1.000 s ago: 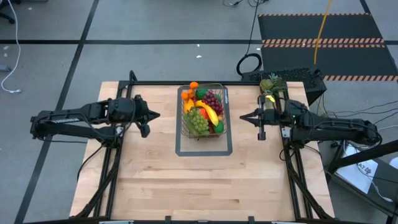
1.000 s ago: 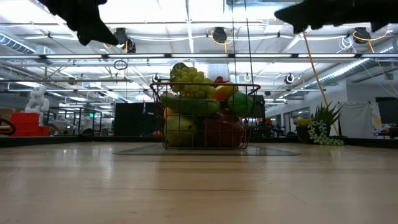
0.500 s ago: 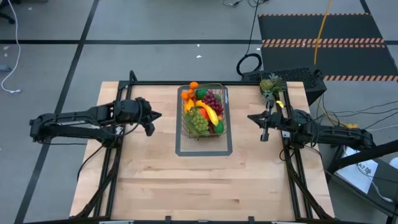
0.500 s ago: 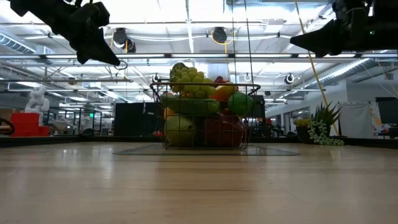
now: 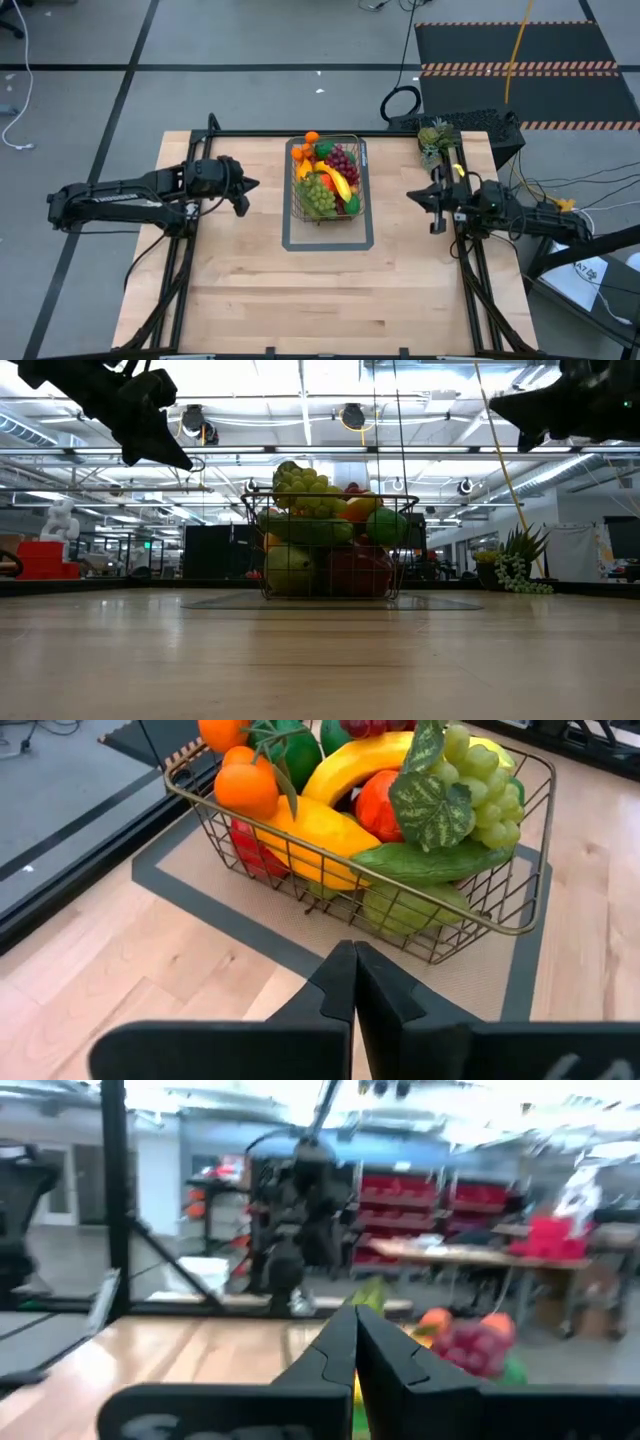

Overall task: Build produce basket
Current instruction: Return to Home Position

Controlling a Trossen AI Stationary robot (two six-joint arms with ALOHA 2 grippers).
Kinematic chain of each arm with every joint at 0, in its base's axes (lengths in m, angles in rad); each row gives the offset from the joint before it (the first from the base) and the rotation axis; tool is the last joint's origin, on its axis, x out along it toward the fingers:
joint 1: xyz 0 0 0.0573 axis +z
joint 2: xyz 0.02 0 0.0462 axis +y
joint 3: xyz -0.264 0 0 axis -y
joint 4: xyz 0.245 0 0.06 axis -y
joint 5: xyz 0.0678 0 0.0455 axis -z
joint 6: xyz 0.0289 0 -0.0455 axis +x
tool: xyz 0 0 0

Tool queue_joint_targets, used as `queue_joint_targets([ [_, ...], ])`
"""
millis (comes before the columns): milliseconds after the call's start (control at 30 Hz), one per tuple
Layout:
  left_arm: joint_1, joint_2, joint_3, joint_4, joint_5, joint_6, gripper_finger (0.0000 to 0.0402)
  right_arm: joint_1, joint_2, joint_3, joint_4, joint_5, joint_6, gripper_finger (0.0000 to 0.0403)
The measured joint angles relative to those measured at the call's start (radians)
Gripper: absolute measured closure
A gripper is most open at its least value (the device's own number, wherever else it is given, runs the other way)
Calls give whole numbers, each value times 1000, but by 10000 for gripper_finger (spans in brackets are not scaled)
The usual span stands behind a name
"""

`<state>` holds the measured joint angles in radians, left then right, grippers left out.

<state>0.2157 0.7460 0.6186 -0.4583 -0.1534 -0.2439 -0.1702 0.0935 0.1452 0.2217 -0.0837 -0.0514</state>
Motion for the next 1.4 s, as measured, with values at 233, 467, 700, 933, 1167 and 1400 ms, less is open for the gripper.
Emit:
queue_joint_targets([
  [233,0,0,0,0,-12,0,398,41,-27,-1,-153,8,-21,403],
  [467,0,0,0,-1,-13,5,394,41,-24,-122,35,29,-4,403],
  [700,0,0,0,5,-5,-2,389,41,-32,-105,27,36,-22,403],
  [933,-1,0,0,15,-4,-25,397,41,-79,-66,-95,29,-20,403],
  [1167,-1,0,1,15,-3,-24,396,41,-91,-61,-153,28,-15,403],
  [1400,-1,0,1,14,-2,-20,389,43,-91,-97,-151,-26,64,403],
])
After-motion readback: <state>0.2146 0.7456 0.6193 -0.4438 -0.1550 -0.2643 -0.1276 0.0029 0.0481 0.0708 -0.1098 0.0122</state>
